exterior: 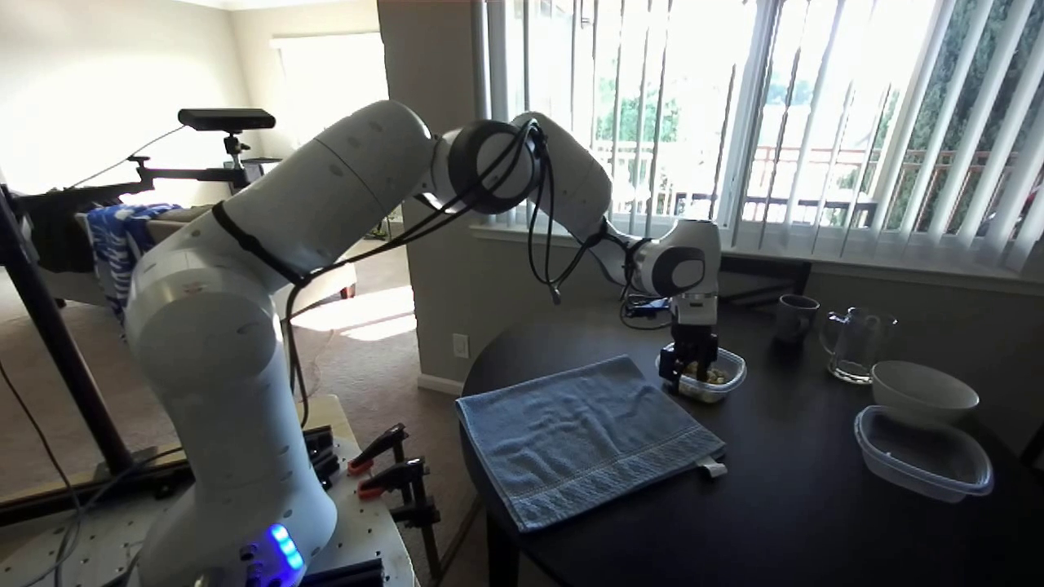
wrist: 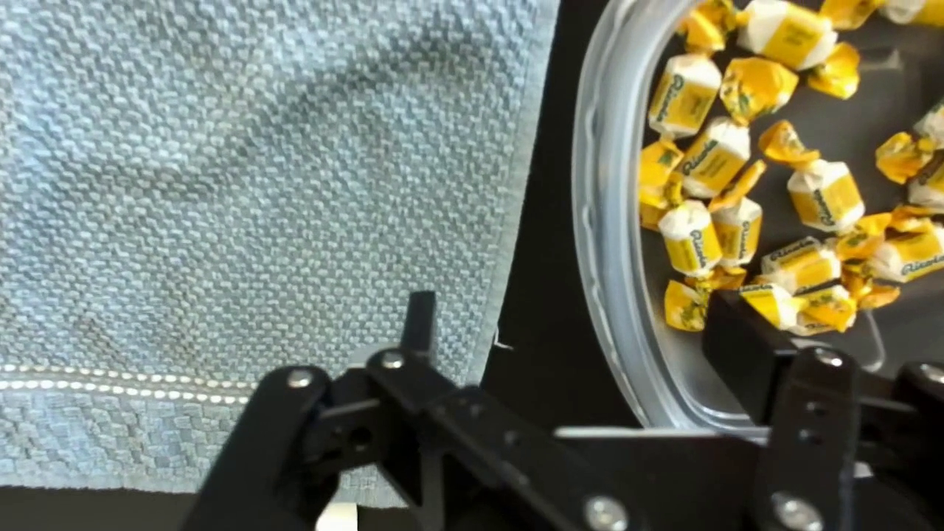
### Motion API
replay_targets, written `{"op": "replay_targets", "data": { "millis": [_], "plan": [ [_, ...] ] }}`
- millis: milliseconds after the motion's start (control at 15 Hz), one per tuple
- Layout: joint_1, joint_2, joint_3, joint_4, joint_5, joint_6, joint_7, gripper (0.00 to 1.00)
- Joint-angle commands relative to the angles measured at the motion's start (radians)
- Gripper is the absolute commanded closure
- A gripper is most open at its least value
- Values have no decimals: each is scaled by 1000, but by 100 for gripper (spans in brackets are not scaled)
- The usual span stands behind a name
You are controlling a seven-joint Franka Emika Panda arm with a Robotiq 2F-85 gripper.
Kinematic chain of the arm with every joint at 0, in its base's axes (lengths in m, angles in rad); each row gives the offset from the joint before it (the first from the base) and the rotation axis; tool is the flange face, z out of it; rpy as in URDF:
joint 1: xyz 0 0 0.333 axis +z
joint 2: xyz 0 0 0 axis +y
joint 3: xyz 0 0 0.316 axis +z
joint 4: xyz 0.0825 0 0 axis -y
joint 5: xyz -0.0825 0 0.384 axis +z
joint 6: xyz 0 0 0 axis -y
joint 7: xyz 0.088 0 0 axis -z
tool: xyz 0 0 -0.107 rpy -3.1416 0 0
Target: Pour out the sweets from the bowl
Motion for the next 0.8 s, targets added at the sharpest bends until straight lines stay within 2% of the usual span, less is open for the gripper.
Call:
{"op": "replay_targets", "data": {
  "millis": [0, 533, 600, 733],
  "plan": [
    [-25, 49, 20, 92, -2, -64, 27, 40],
    [-51, 94, 33, 191, 2, -128, 26, 93],
    [-54, 94, 35, 197, 3, -134, 24, 97],
    [-59, 92, 39, 209, 4, -141, 25, 100]
  ]
}}
